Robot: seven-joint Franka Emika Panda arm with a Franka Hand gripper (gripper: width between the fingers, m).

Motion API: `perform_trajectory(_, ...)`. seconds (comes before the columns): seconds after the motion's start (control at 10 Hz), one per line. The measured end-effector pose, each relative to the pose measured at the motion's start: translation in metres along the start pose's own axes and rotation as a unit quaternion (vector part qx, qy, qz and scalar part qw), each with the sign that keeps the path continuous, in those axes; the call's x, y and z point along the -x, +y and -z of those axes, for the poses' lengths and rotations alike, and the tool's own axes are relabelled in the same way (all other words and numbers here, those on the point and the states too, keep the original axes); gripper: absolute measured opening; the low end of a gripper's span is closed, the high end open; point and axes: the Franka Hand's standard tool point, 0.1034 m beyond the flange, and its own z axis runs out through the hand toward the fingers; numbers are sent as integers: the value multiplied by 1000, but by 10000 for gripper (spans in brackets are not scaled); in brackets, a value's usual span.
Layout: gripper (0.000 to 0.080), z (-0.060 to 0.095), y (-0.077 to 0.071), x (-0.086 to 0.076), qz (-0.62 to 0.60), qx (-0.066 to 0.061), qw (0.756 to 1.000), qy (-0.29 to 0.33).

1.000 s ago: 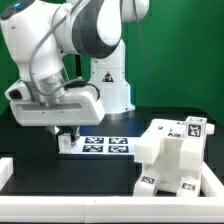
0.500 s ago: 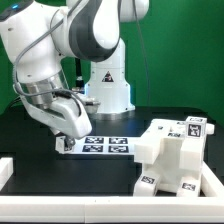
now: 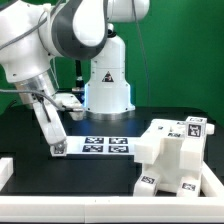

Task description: Assemble chair

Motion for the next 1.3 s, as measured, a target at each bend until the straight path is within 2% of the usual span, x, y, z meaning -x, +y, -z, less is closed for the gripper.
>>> perform_trajectory(0.2,284,1,-3,-2,-124,-4,992,11)
perform_trajectory(0.3,284,2,-9,-2,-210,-14,977,33)
perform_trajectory(0.4,284,1,-12,-3,-281,-31,958,50)
perform_trajectory(0.5,284,-1,-9,-4,-329,-47,941,64)
perform_trajectory(0.6,284,-2,-8,-4,-355,-56,931,68)
perform_trajectory(1.0,284,-3,-9,-3,-464,-62,882,59)
perform_trajectory(1.1,284,-3,-10,-1,-532,-65,842,57)
perform_trajectory(1.2,284,-4,-11,3,-603,-68,793,54)
perform_trajectory(1.3,284,-6,-11,6,-683,-68,726,51)
